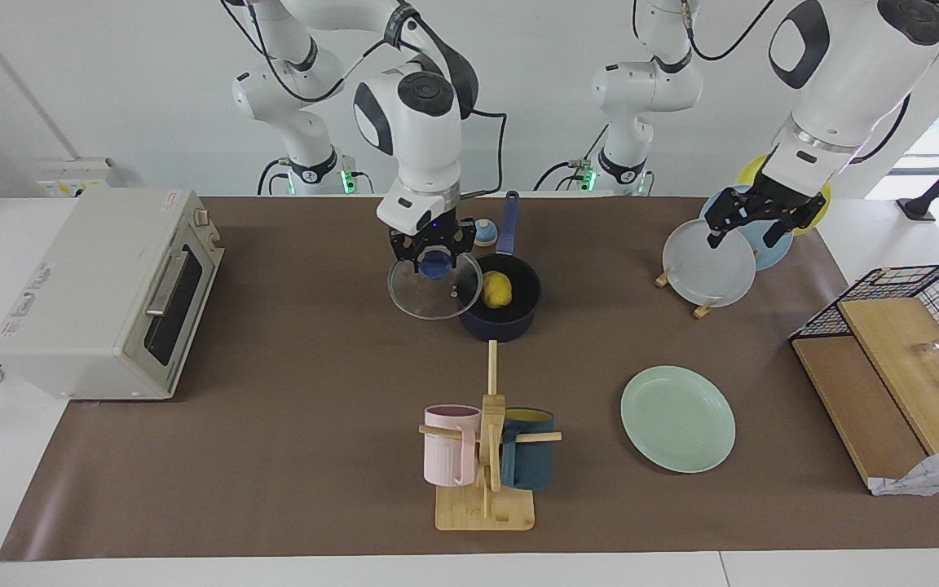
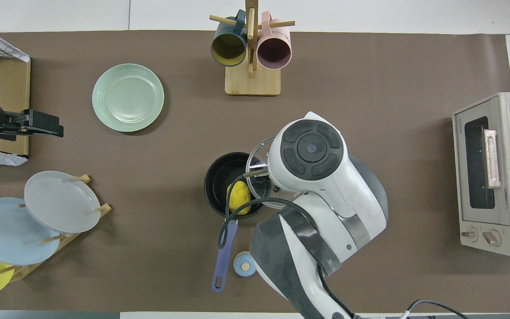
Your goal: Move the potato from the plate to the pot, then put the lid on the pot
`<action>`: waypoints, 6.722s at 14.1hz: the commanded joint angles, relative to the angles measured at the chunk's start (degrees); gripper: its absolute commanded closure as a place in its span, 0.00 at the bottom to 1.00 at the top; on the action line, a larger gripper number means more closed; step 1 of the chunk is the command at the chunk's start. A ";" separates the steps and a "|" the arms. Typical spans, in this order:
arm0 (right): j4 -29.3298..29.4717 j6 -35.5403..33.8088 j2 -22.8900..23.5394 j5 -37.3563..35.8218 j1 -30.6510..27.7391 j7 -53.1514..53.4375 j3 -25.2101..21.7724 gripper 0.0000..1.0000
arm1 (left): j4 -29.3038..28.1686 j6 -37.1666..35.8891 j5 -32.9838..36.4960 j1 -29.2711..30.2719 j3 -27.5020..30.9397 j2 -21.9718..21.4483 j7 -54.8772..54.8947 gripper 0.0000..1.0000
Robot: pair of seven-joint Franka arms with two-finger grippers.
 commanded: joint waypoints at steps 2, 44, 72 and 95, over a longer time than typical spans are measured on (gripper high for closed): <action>4.96 1.39 3.49 0.89 2.89 7.78 2.31 1.00 | 0.88 -1.98 0.93 0.92 -0.37 -0.61 0.47 0.00; 3.23 4.20 9.67 -1.66 6.25 11.41 2.31 0.77 | 4.05 -6.99 4.71 0.30 -0.55 -0.25 -0.15 0.00; 20.02 -27.52 -1.57 -2.54 -24.07 -21.81 -3.03 0.00 | 4.05 -6.90 4.71 0.30 -0.55 -0.25 -0.15 0.00; 1.48 -21.10 -11.68 -2.45 -32.60 -30.33 -4.46 0.00 | 4.05 -6.99 4.71 0.30 -0.55 -0.25 -0.15 0.00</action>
